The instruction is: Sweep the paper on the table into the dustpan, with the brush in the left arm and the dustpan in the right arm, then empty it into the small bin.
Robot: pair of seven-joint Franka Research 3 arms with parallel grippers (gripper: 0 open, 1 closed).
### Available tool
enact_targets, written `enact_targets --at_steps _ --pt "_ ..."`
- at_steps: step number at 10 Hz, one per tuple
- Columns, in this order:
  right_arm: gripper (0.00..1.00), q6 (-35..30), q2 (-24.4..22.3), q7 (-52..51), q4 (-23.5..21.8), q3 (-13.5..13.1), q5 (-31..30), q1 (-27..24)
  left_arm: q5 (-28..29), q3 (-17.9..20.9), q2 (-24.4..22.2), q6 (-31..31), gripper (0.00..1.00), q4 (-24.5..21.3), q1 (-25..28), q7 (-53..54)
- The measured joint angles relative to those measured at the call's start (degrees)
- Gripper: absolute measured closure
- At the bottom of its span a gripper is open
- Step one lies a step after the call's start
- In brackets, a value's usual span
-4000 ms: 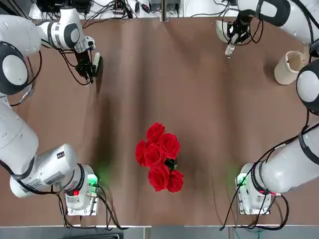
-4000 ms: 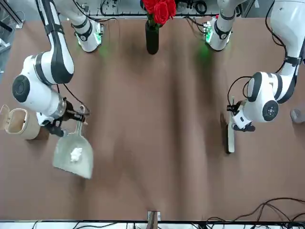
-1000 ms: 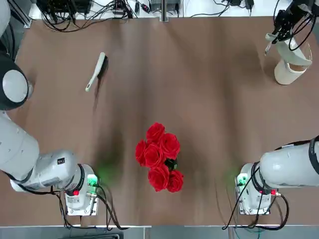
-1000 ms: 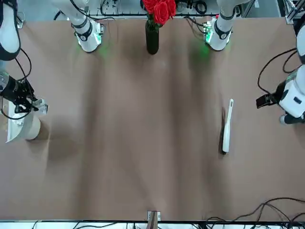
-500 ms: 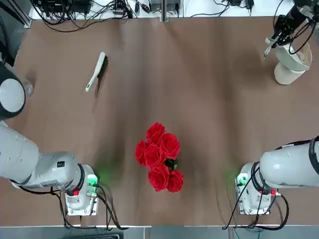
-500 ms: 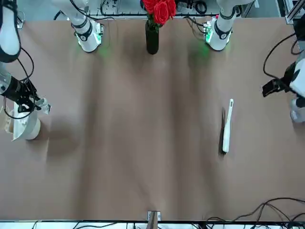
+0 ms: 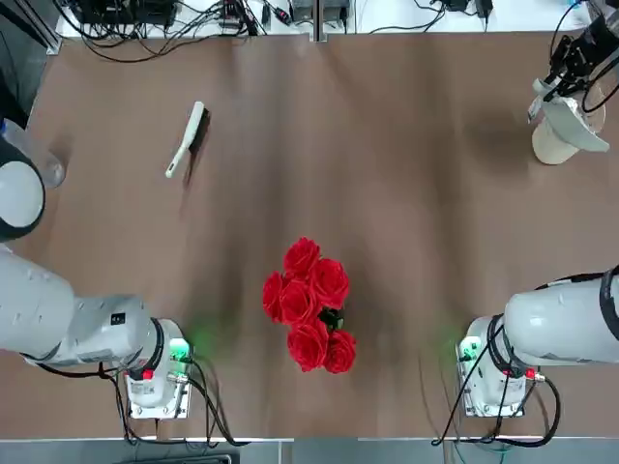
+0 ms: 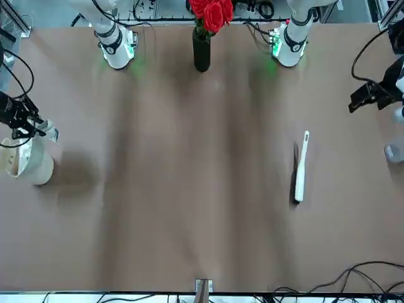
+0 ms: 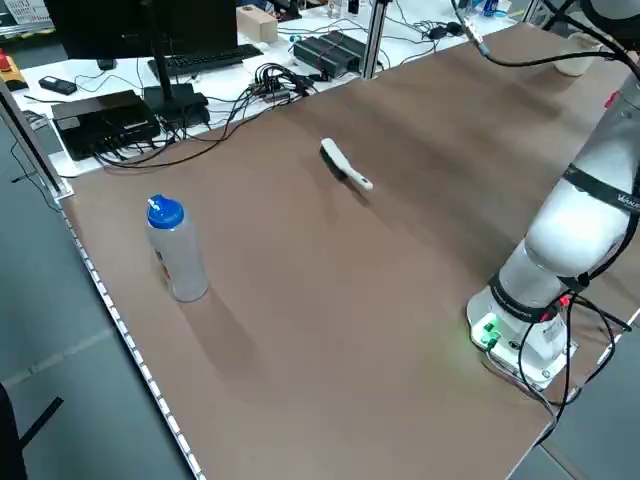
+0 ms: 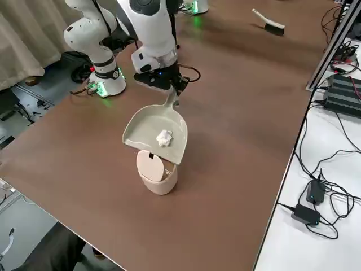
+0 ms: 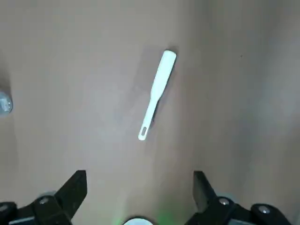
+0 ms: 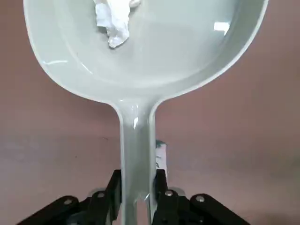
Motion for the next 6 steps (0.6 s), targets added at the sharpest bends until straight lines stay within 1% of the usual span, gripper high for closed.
enact_targets --at_steps 3,6 --pt "0.67 -2.2 -0.89 -3.28 0.0 -1.67 3.44 -0.1 0.0 0.02 0.45 -0.11 0.0 -0.04 0.01 2.31" --pt "0.67 -3.28 -0.9 -6.88 -0.08 -3.02 4.22 -0.14 0.0 0.33 0.78 -0.1 0.0 -0.04 0.05 2.47"
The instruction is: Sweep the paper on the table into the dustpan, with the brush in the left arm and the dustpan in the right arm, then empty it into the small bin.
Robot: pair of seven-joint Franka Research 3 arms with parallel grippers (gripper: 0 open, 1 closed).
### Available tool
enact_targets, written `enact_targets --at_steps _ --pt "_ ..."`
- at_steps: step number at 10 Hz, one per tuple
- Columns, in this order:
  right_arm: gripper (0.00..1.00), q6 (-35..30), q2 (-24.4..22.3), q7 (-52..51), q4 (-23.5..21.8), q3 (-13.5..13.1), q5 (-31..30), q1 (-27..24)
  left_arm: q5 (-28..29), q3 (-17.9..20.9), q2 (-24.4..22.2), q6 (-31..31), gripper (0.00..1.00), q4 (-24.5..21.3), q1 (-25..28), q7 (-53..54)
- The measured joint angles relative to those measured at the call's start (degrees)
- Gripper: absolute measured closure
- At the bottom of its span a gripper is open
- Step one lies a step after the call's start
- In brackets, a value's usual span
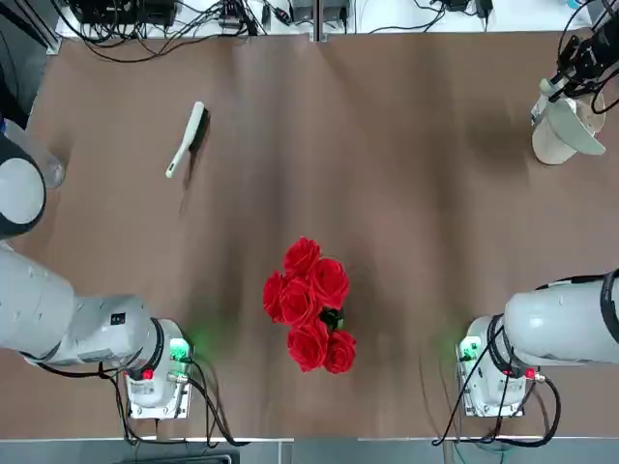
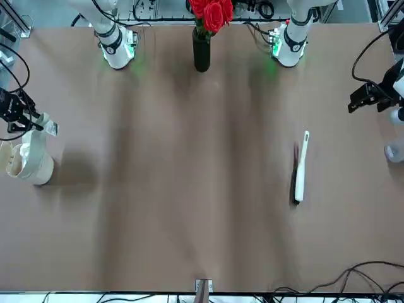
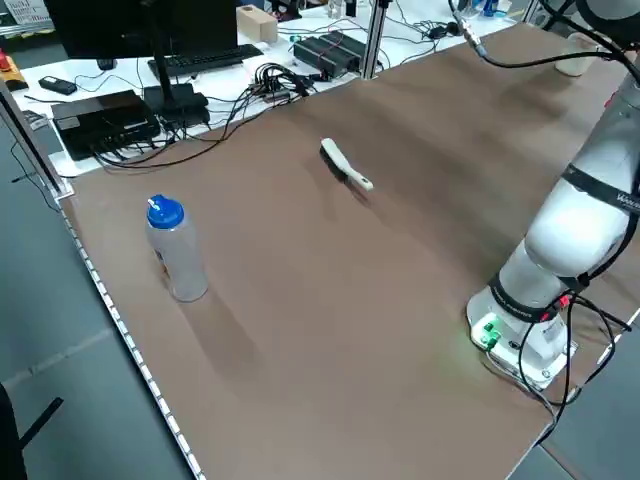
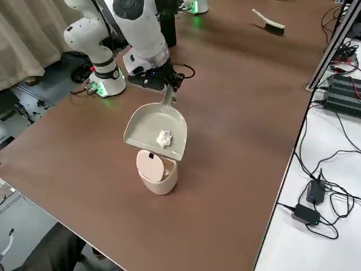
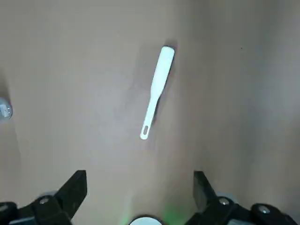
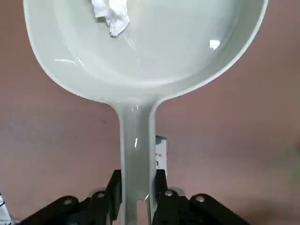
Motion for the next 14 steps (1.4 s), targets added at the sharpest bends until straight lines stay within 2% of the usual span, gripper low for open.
enact_targets --at_steps 4,9,12,14 --pt "0.67 -1.55 0.0 -5.03 -0.02 -2.37 0.99 -0.06 0.01 0.28 1.97 0.48 0.0 -0.02 0.16 0.06" --pt "0.67 -2.21 0.0 -6.15 -0.02 -3.21 1.15 -0.06 0.02 0.34 2.28 0.82 0.0 0.07 0.18 0.05" --pt "0.67 -4.69 -0.01 -11.68 0.0 -5.32 4.53 -0.1 0.1 0.38 2.37 0.84 0.0 0.07 0.2 0.05" --pt "0.67 -5.12 -0.01 -12.5 0.01 -5.82 4.73 -0.15 0.12 0.4 2.66 0.84 0.0 0.06 0.21 0.05"
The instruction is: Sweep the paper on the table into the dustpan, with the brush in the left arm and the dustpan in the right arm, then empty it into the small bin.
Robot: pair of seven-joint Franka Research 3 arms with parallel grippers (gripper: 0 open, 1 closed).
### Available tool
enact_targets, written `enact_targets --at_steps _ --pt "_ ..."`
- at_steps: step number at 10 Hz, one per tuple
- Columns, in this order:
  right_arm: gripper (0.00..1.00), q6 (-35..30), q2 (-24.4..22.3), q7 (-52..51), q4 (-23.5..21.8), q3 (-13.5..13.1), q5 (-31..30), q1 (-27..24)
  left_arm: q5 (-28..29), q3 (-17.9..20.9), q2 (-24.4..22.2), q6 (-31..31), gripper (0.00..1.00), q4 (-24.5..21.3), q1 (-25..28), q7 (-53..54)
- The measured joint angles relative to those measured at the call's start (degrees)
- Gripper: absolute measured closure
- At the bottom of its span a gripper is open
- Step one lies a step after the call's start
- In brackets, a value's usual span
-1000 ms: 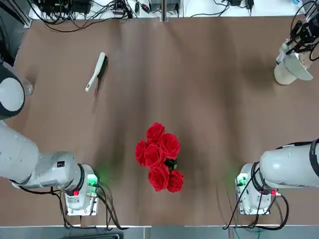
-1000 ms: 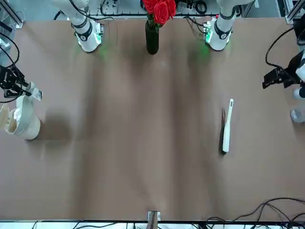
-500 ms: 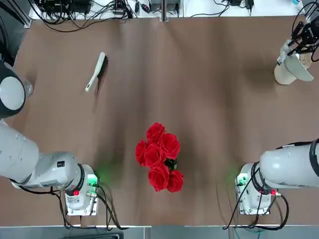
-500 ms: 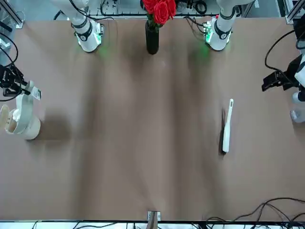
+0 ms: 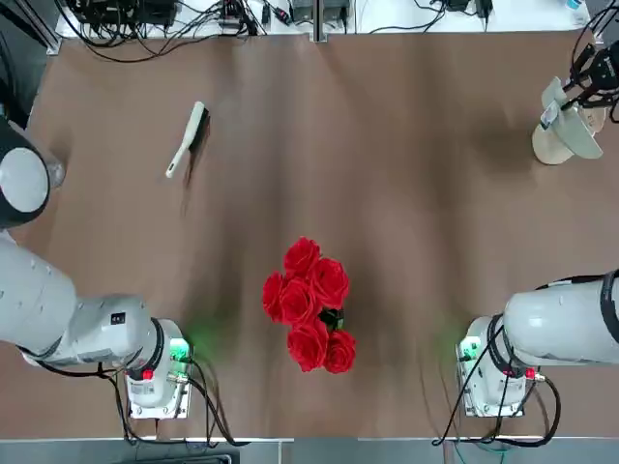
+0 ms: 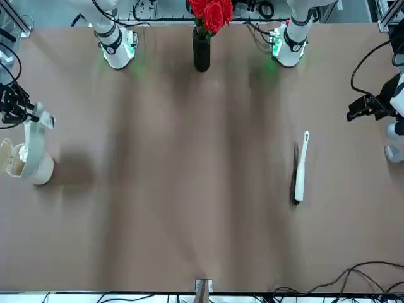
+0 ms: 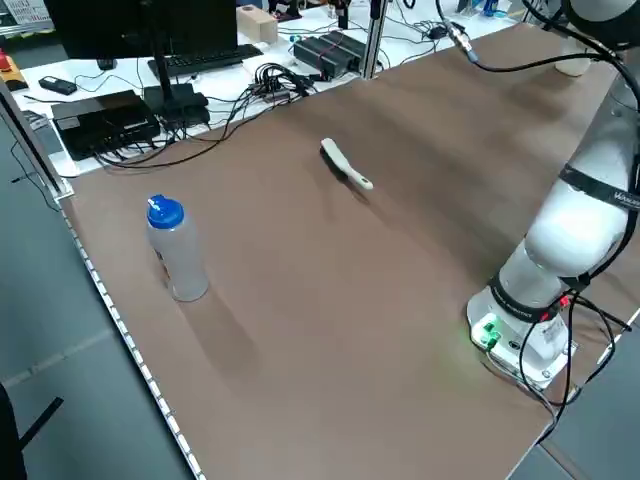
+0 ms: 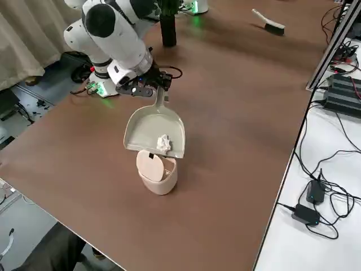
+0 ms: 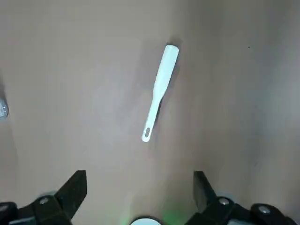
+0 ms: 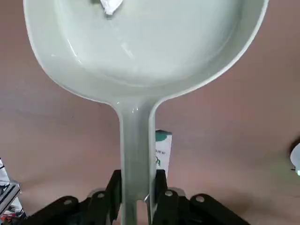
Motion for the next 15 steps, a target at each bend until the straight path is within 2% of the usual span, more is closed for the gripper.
enact_targets --at_steps 6,10,11,12,15 --pt "0.67 -1.82 -0.12 -1.15 0.96 -2.48 0.13 -0.03 0.0 0.03 0.19 0.0 0.0 0.0 0.55 0.0" --pt "0.67 -2.21 -0.13 -1.39 1.05 -2.24 0.37 -0.02 0.0 0.02 0.2 0.15 0.0 0.0 0.65 0.0" --pt "0.67 -2.39 -0.16 -1.84 1.23 -0.98 0.23 0.0 0.0 0.03 0.2 0.48 0.0 0.0 0.71 0.0" --pt "0.67 -2.63 -0.18 -2.03 1.95 1.71 -1.23 0.06 0.0 0.04 0.21 0.68 0.0 0.0 0.93 0.0" --pt "0.67 -5.78 -0.26 -2.25 6.95 12.21 -9.53 1.06 0.0 0.04 0.38 0.76 0.0 0.0 1.36 0.0"
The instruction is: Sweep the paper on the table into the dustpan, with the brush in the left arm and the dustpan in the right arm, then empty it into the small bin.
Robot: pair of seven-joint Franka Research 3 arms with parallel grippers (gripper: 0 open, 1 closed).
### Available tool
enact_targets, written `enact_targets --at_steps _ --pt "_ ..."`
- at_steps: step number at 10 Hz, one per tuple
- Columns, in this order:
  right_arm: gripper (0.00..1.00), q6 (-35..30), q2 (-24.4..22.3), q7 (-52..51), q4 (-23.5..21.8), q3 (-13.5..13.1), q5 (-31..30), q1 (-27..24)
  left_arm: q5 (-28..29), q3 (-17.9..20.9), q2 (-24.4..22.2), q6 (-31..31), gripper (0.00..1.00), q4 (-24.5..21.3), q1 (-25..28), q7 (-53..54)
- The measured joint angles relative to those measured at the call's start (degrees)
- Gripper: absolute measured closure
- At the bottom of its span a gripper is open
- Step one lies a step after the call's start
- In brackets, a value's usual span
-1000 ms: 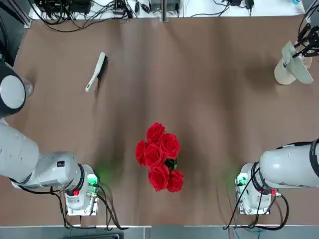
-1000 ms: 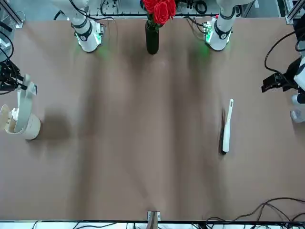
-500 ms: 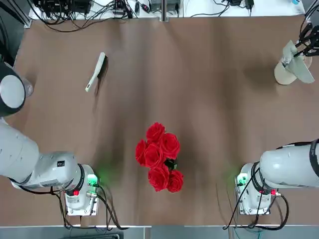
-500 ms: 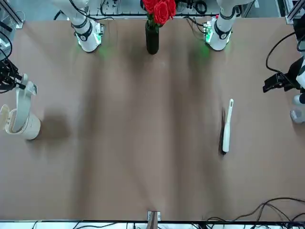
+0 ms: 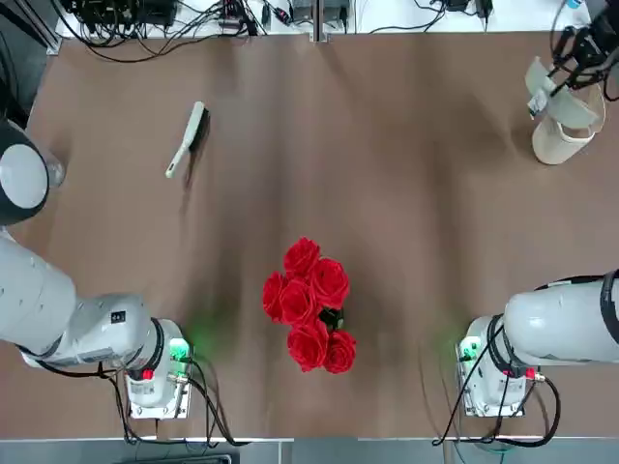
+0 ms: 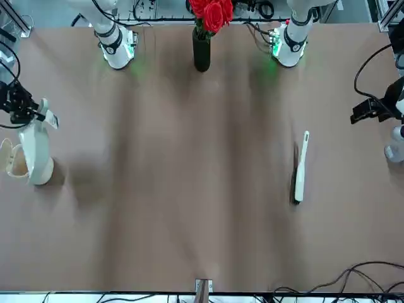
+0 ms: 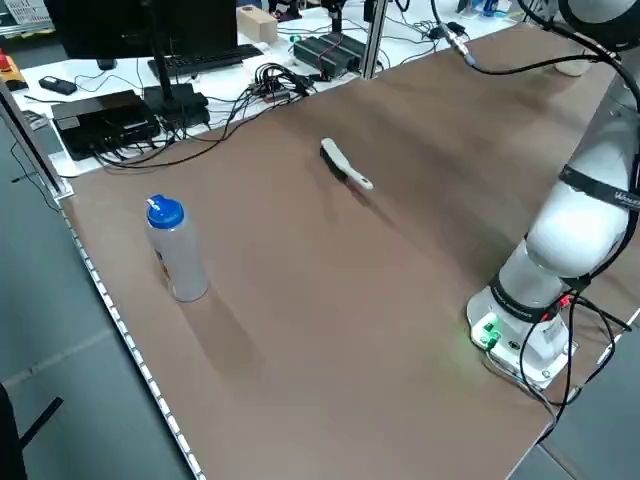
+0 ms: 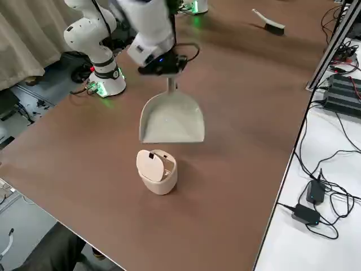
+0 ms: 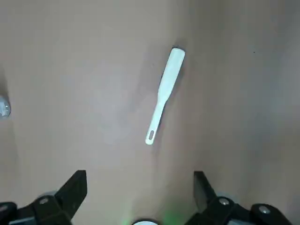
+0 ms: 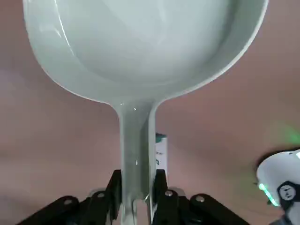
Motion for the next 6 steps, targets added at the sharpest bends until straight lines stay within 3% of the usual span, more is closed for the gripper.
enact_targets --at_steps 2,3,6 --pt "0.67 -1.46 0.12 -1.12 2.9 10.05 -6.85 1.38 0.0 -0.01 0.03 0.02 0.0 0.0 0.03 0.0" --pt "0.67 -2.37 0.66 -3.76 4.01 13.01 -10.14 3.49 0.0 -0.01 0.05 0.04 0.0 0.01 0.04 0.0" --pt "0.67 -3.85 3.4 -24.8 5.8 14.13 -16.02 11.13 0.0 0.0 0.18 0.69 0.0 0.0 0.04 0.0"
